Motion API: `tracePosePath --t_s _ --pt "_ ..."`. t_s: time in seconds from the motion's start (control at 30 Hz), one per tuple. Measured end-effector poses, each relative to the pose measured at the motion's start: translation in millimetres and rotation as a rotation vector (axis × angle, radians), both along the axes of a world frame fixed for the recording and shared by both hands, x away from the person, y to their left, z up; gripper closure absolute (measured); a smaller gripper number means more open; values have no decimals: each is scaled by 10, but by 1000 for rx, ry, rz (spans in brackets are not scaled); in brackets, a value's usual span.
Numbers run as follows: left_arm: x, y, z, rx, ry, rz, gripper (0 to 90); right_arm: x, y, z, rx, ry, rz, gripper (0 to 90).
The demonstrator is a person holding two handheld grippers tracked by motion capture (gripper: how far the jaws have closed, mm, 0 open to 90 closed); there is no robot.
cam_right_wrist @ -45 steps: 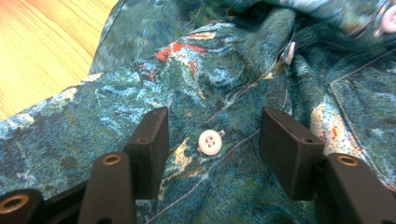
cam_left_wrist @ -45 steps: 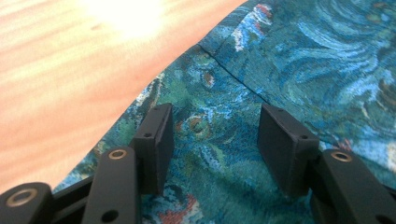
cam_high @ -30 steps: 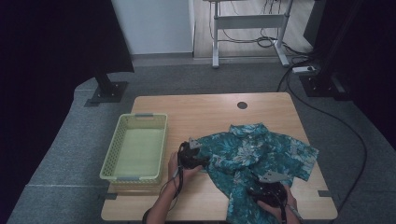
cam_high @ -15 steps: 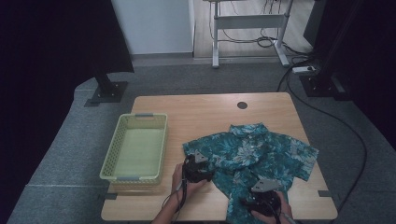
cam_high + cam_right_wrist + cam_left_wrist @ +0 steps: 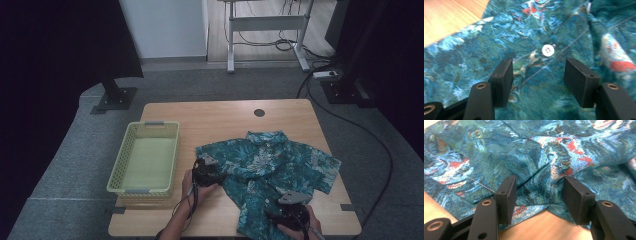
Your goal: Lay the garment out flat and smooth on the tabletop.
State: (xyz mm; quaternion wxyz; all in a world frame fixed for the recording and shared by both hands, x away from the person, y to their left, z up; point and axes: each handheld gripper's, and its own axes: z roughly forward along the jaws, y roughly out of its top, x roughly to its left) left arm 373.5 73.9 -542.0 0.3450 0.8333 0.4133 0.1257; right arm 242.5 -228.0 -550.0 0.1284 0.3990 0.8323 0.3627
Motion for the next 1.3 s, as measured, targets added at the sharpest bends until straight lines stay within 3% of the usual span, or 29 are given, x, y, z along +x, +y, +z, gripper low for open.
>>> tracePosePath --t_s 0.23,0.33,0.43,0.57,0.83,1.0,1.13,1.3 --pt "141 -4 45 39 36 9 452 60 -174 -16 38 3 -34 398" --pt "150 -24 74 78 53 16 445 76 -228 -30 62 1 -37 400" --pt "73 7 137 44 23 23 450 70 -225 -41 61 -14 -40 396" --pt "-153 23 237 15 -33 -16 446 66 -213 -49 59 -24 -43 392" --pt "-509 -83 228 -41 -62 -106 443 57 -185 -56 51 -36 -53 386" --pt "-604 -268 141 -37 -60 -151 448 58 -184 -61 54 -41 -53 385" --pt "-605 -379 86 -29 -59 -144 455 59 -188 -62 55 -41 -50 386" --pt "-568 -452 8 19 -41 -150 453 59 -197 -54 50 -34 -46 386"
